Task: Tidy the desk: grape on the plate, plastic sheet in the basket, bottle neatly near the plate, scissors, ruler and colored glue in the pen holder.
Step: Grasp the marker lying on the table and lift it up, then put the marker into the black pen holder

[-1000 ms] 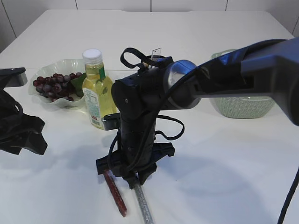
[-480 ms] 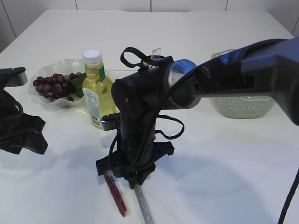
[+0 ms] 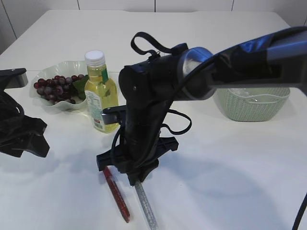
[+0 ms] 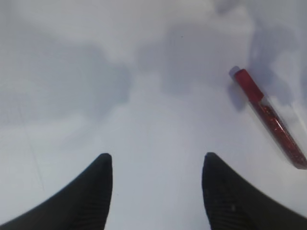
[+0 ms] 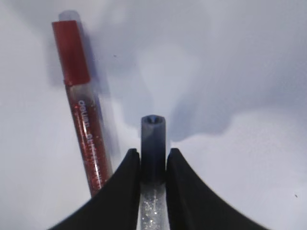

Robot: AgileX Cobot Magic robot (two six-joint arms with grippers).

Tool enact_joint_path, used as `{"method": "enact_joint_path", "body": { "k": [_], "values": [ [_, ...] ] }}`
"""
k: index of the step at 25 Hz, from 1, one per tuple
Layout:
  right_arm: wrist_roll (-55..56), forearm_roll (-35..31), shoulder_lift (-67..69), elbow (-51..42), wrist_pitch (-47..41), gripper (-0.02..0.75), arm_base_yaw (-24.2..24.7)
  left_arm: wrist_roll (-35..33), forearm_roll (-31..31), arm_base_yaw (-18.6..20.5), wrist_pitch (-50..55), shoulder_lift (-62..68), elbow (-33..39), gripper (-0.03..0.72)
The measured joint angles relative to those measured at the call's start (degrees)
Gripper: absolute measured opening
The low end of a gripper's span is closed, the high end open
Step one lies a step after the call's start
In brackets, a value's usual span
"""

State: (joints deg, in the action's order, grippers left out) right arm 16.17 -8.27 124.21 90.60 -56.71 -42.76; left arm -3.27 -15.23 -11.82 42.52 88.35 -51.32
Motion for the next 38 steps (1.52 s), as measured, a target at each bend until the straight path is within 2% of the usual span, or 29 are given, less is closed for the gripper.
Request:
{"method": "enact_joint_path", "body": {
  "k": [7, 12, 18, 25, 33, 38],
  "values": [
    [-9.8, -8.0, -4.0, 0.0, -0.5, 0.138, 5.5, 0.0, 0.0, 0.0, -0.1, 0.0, 0.0, 0.435],
    [-16.5, -14.9, -5.7, 1.0, -0.8, 0.137, 12.1, 0.0, 0.0, 0.0, -0.1, 0.0, 0.0, 0.435],
    [-28.2, -25.1, -5.7, 6.1, -0.9, 0.137, 19.0, 0.0, 0.0, 0.0, 0.1, 0.0, 0.0, 0.435],
    [-38.7, -32.9, -5.7, 12.9, -0.2, 0.137, 24.6, 0.0, -0.1, 0.0, 1.4, 0.0, 0.0, 0.435],
    [-55.5, -53.4, -5.6, 14.9, 11.1, 0.136, 30.0, 0.0, -0.2, 0.0, 3.3, 0.0, 0.0, 0.435],
    [-64.5, -60.7, -2.6, 18.5, 14.6, 0.136, 30.7, 0.0, -0.2, 0.0, 3.9, 0.0, 0.0, 0.435]
  ]
}}
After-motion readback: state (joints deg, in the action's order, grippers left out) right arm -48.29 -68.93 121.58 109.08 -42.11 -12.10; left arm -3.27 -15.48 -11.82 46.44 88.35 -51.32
